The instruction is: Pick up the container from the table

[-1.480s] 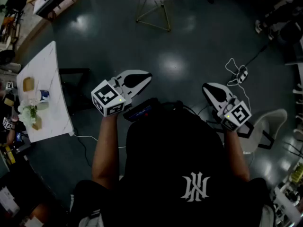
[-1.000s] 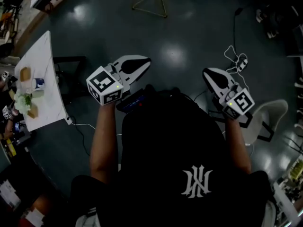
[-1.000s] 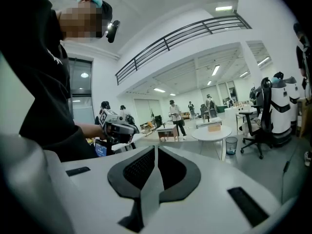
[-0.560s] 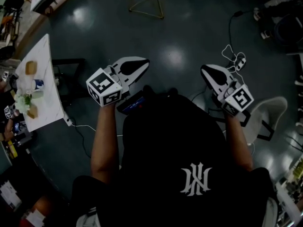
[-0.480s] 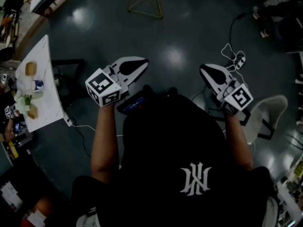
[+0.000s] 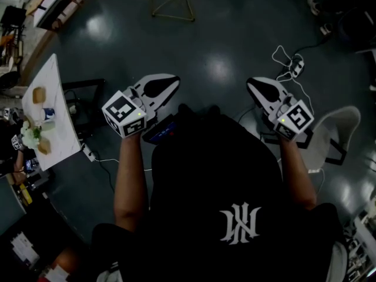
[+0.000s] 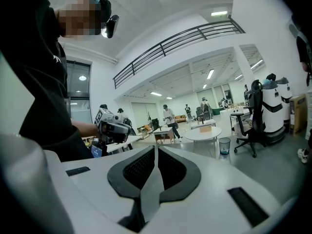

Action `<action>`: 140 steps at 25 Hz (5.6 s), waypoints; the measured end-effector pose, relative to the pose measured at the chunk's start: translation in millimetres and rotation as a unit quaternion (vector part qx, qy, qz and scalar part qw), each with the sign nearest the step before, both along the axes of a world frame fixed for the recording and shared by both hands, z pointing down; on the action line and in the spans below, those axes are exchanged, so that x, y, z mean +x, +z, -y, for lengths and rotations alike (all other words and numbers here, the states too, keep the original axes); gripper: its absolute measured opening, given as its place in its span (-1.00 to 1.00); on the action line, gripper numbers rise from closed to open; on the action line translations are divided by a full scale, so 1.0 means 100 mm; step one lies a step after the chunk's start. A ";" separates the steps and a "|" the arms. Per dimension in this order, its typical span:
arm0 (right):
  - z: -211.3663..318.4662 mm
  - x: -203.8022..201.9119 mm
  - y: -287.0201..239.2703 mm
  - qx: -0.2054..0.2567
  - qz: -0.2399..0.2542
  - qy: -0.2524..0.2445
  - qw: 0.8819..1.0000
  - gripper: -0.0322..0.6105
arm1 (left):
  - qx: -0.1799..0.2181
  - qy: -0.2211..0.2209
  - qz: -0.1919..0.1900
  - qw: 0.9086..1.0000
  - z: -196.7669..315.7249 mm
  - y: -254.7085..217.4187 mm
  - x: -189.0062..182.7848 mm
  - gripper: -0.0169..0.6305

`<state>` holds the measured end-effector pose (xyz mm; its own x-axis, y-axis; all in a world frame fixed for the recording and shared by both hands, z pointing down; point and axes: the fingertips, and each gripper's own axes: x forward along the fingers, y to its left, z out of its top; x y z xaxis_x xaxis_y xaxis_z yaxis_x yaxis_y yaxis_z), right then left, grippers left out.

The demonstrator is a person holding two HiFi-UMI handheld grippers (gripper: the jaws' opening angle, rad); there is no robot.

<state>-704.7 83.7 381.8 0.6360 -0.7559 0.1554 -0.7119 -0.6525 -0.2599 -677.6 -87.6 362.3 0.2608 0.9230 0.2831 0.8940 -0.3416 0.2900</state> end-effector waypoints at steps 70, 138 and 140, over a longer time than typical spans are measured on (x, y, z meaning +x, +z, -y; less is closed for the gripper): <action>-0.75 3.88 -0.02 -0.073 0.057 0.030 0.995 -0.75 | -0.119 -0.089 0.092 0.985 -0.05 0.65 3.98 -0.94; -0.92 9.14 -0.04 -0.044 0.040 -0.259 0.964 -0.75 | -0.188 -0.440 0.007 0.878 0.02 0.08 7.89 -0.94; -0.78 9.21 -0.03 -0.036 0.044 -0.272 0.961 -0.75 | -0.175 -0.453 0.012 0.874 0.09 0.14 7.88 -0.94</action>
